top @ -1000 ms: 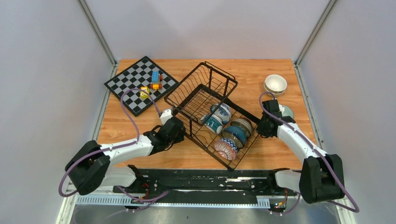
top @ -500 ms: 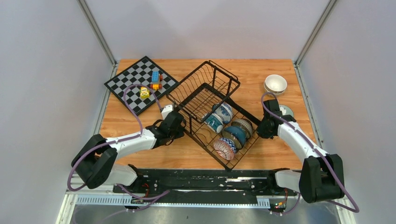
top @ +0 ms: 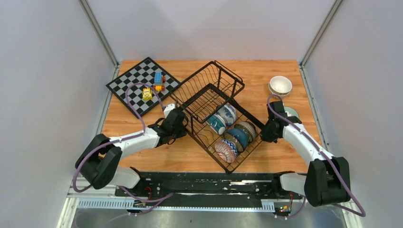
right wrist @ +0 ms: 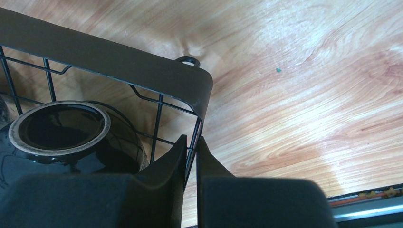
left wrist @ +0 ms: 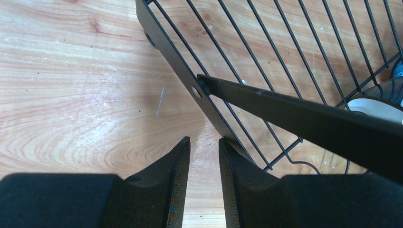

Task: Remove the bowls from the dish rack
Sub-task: Adjust the dish rack at the center of the board.

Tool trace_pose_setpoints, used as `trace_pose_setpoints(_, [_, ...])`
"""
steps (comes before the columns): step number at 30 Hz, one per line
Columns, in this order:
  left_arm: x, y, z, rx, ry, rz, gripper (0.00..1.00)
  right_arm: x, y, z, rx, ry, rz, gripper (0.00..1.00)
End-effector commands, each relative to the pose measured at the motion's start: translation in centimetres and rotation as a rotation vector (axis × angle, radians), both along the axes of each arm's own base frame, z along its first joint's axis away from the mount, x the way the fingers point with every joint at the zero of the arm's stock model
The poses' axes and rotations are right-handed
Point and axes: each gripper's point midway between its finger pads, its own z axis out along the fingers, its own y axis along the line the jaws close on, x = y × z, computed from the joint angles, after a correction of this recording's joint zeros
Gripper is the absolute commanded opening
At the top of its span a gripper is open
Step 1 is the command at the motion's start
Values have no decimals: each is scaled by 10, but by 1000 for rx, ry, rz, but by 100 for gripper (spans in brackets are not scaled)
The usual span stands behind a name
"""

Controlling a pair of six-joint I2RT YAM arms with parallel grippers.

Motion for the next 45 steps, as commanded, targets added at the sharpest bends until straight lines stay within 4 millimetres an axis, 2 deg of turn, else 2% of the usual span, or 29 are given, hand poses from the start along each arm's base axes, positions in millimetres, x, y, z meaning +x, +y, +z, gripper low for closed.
trace_pose_setpoints(1, [75, -61, 119, -335, -367, -2, 33, 53, 71, 75, 331, -264, 156, 0])
trace_pose_setpoints(4, [78, -61, 123, -335, -378, -1, 33, 54, 72, 77, 333, -270, 155, 0])
trace_pose_setpoints(10, [89, -62, 120, -331, -369, -2, 33, 56, 74, 72, 351, -253, 144, 0])
trace_pose_setpoints(20, [103, -67, 130, -343, -387, -5, 33, 61, 77, 85, 362, -287, 150, 0])
trace_pose_setpoints(30, [112, -71, 116, -320, -354, -17, 33, 63, 74, 62, 342, -234, 131, 0])
trace_pose_setpoints(33, [110, -68, 117, -309, -356, -21, 33, 66, 73, 59, 344, -240, 104, 0])
trace_pose_setpoints(39, [92, -48, 115, -257, -357, -14, 37, 73, 76, 57, 381, -260, 18, 0])
trace_pose_setpoints(45, [67, -23, 109, -221, -334, 20, 58, 72, 79, 46, 369, -236, 1, 0])
